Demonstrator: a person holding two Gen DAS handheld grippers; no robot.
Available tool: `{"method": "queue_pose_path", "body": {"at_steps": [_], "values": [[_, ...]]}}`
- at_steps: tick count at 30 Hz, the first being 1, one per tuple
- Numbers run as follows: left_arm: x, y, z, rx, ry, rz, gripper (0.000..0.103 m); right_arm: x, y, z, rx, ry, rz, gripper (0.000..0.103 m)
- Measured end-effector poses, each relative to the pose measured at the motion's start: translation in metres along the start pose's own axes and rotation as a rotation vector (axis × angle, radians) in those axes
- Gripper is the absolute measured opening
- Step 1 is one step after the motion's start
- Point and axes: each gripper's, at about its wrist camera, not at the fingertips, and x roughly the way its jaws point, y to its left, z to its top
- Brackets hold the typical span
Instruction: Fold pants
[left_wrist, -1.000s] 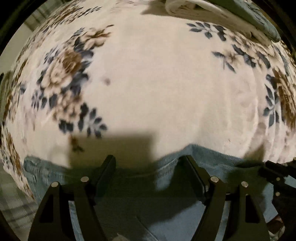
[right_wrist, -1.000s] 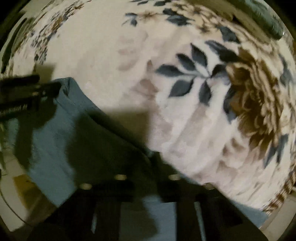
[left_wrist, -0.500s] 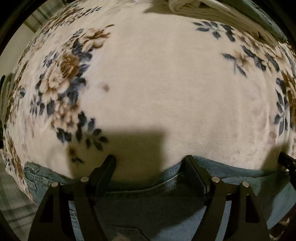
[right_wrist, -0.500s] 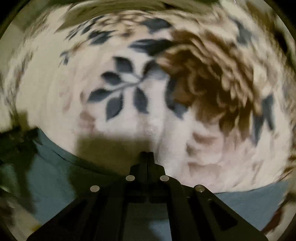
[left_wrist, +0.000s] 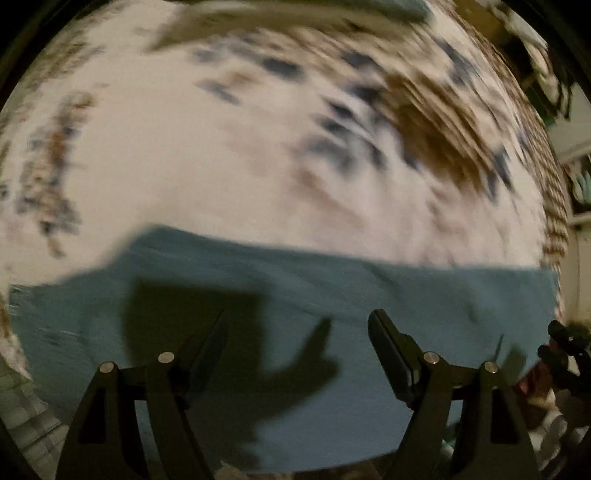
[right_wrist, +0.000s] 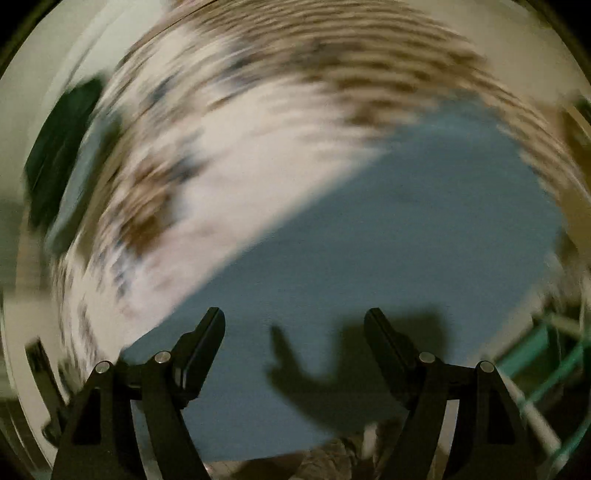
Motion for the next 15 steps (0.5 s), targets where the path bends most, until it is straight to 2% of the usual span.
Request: {"method": "queue_pose_path", "body": {"at_steps": [3,5,6,7,8,9,11,13,15], "values": [[0.022,-0.039,-0.007,0.018,0.031,-0.044,0.076,-0.004,-0.082,-0.005,0.156,-0.047,-0.015,0.080],[0.039,-0.061,-0.010,0.021,0.045,-0.069,0.076,0.002,-0.143,0.003,0.258,-0.049,0.011,0.080],[0.049,-0.069,-0.011,0.019,0.060,-0.074,0.076,0.011,-0.169,0.005,0.304,-0.033,0.073,0.080],[0.060,-0.075,-0.013,0.015,0.085,-0.063,0.078,0.029,-0.171,-0.005,0.332,-0.024,0.116,0.080],[0.065,-0.079,-0.014,0.012,0.094,-0.045,0.081,0.041,-0.193,-0.005,0.383,-0.007,0.193,0.080],[0.068,-0.084,-0.015,0.019,0.085,-0.035,0.088,0.050,-0.205,-0.006,0.414,0.001,0.268,0.080],[0.070,-0.096,-0.018,0.033,0.088,-0.007,0.090,0.062,-0.215,-0.010,0.446,-0.008,0.380,0.080],[0.074,-0.106,-0.018,0.045,0.093,0.018,0.093,0.061,-0.216,-0.010,0.426,-0.040,0.402,0.078],[0.078,-0.122,-0.023,0.051,0.097,0.030,0.098,0.051,-0.217,-0.010,0.413,-0.084,0.390,0.070]]}}
